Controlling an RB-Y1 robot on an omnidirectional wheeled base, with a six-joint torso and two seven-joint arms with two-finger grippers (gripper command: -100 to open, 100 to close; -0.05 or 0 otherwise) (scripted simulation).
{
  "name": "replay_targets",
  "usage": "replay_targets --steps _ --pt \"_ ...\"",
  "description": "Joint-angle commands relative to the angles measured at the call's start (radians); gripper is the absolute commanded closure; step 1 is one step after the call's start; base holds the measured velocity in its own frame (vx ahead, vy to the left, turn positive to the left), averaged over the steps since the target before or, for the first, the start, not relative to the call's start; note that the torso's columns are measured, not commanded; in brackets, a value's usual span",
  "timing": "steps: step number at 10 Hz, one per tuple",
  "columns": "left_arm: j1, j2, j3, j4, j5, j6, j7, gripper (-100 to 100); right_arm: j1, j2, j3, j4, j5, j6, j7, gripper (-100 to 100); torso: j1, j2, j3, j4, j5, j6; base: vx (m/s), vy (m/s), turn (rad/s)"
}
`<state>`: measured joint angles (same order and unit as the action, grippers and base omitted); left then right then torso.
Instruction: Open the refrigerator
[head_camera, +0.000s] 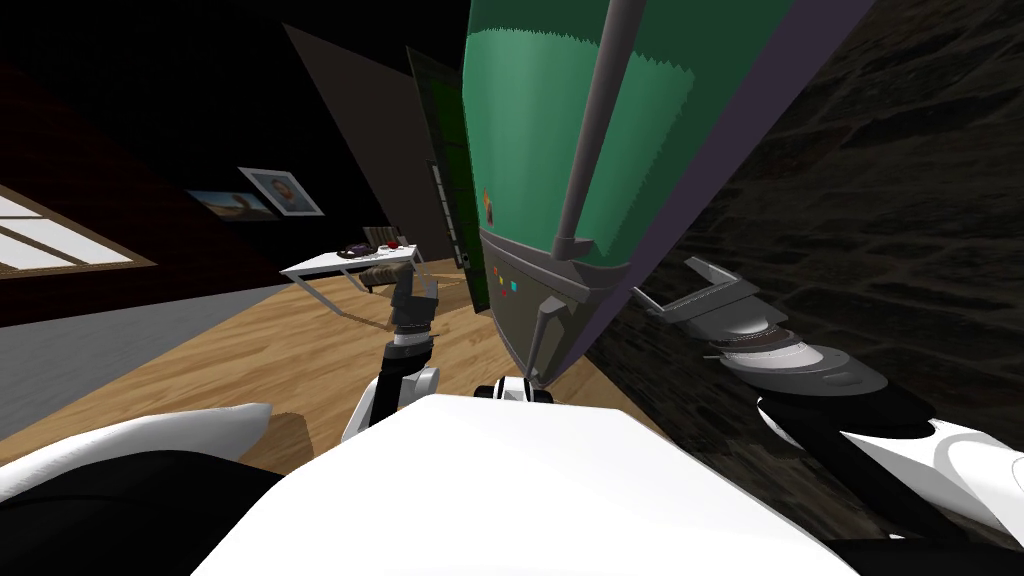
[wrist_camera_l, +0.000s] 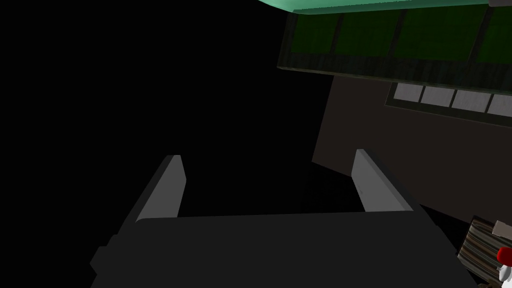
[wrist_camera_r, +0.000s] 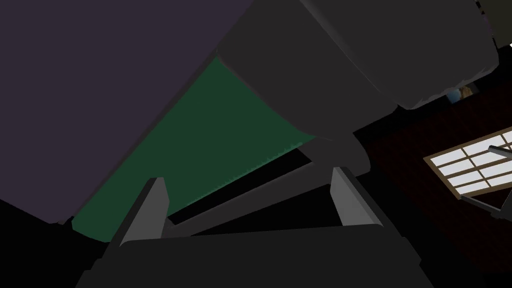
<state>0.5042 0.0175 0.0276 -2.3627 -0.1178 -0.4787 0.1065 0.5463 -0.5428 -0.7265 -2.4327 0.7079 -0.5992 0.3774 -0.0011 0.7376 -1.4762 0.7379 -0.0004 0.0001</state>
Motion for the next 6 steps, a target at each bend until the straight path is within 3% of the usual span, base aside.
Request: replay_targets --steps 1,6 --pt "0.0 0.0 0.0 0.0 0.0 0.0 0.0 0 0.0 -0.003 -0.023 -0.015 0.021 -0.001 0.032 -100 0.001 0.0 0.0 0.0 0.0 0.0 0.006 0.02 -0.024" --pt "0.0 0.0 0.0 0.0 0.0 0.0 0.0 0 0.0 -0.004 -0.03 -0.021 0.028 -0.002 0.042 -100 0.002 0.0 0.0 0.0 0.001 0.0 -0.002 0.01 0.009"
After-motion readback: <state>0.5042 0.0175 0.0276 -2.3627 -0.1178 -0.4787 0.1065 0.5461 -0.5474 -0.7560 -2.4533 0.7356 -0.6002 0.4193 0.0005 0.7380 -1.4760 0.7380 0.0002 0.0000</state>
